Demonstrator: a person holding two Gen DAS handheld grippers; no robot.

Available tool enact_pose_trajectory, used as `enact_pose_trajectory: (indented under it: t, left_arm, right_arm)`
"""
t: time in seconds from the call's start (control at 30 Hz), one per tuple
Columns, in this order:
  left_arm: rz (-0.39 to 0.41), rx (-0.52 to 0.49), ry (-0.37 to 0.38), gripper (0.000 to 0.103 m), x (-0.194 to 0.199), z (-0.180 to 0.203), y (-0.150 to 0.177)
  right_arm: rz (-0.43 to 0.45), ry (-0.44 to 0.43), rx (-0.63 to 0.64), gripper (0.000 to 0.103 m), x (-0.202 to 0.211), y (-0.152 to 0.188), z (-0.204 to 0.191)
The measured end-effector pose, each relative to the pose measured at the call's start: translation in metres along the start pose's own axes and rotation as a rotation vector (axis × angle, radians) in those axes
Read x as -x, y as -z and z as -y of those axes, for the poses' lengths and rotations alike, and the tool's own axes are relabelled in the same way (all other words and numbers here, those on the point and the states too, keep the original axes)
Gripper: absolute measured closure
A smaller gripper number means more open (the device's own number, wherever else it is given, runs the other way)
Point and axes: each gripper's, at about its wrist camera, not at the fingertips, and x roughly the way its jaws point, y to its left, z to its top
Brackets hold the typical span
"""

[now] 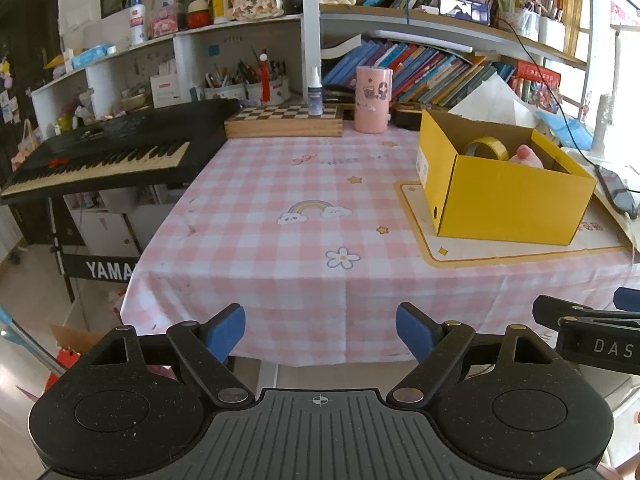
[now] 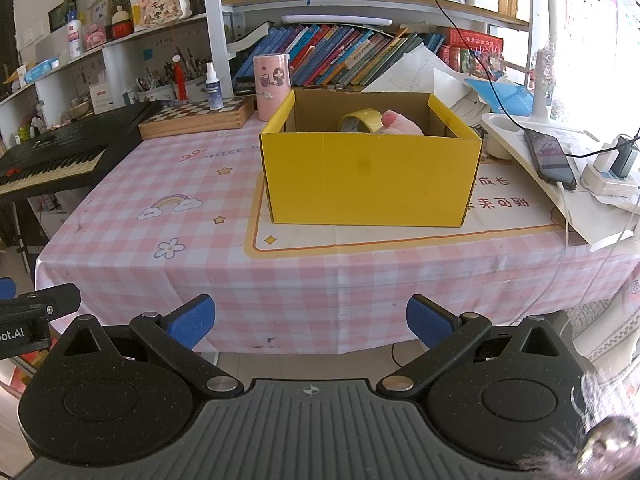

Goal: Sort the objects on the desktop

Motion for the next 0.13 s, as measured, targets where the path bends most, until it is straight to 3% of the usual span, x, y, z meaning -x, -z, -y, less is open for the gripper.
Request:
enact_pose_trajectory:
  t: [0.13]
  left_arm:
    - [-0.013,0.006,0.002,0.018,-0.0033,-0.0017,-0.0002]
  right_arm:
    - [-0.005,0.002,0.0,0.0,-0.0005,0.0016,0.0007]
